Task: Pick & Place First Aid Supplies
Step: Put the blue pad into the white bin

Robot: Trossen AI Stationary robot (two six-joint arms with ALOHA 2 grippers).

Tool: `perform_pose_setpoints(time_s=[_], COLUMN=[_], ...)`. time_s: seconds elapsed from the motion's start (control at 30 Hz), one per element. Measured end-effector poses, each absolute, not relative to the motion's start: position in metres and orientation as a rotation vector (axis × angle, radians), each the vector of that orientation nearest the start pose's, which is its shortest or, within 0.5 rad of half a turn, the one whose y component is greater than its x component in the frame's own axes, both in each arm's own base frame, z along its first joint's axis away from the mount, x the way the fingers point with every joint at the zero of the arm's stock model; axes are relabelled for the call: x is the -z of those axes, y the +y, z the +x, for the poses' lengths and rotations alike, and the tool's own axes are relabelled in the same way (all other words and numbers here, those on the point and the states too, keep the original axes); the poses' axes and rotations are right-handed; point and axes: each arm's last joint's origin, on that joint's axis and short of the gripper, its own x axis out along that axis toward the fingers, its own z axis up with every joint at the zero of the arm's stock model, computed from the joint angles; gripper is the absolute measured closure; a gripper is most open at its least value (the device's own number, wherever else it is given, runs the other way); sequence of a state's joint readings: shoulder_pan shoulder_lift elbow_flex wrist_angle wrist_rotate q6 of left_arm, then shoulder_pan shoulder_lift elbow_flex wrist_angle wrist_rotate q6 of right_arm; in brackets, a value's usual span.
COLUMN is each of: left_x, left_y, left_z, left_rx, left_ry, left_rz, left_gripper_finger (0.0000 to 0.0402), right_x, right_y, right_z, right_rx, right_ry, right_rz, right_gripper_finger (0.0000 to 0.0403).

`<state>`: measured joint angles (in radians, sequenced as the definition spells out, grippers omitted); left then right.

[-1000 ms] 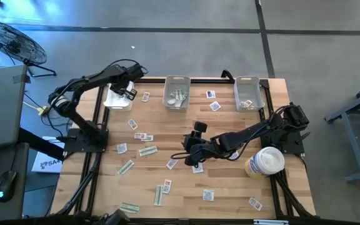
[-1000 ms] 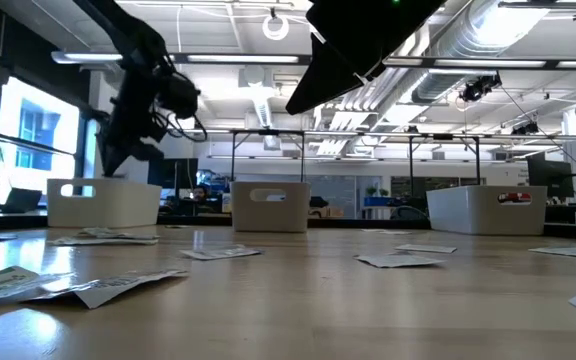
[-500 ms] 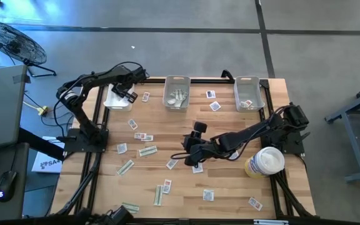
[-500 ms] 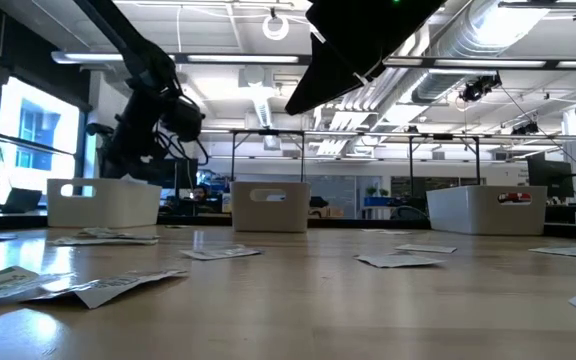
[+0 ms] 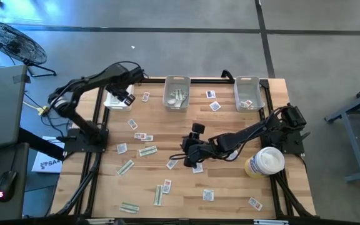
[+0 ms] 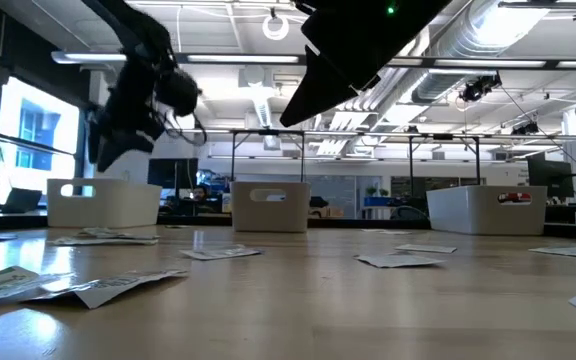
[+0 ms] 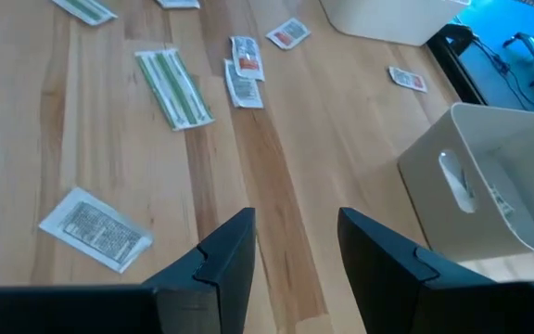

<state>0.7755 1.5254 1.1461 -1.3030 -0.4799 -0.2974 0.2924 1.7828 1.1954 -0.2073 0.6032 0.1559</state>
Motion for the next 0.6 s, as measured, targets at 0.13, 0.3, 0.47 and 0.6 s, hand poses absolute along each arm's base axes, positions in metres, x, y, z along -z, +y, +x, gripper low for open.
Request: perform_pose_setpoints(time_s=[0.13, 0.3, 0.47, 0.6], left_x=[-0.256, -0.252, -0.230, -0.213], left_y=[0.137, 0.066, -0.001, -0.041], left_z=[0.176, 0.185, 0.189, 0.185], left_rx=[-1.038, -0.755, -0.519, -0.374], left_ry=[1.508, 1.475, 1.477, 1.471], left_rz=[-0.439, -0.402, -0.265, -0.175], left_gripper_finger=[0.0236, 0.0236, 0.0236, 0.0236], right_x=[-0.210, -0.211, -0.211, -0.211], right_y=[0.093, 0.093, 0.093, 0.092], right_z=[0.366, 0.366, 0.366, 0.366], right_rx=[0.342, 0.341, 0.340, 0.342], right_ry=[0.690, 0.687, 0.684, 0.684], right_rz=[-0.196, -0.192, -0.190, -0.188], right_gripper_finger=[0.0254, 0.0254, 0.0254, 0.0254])
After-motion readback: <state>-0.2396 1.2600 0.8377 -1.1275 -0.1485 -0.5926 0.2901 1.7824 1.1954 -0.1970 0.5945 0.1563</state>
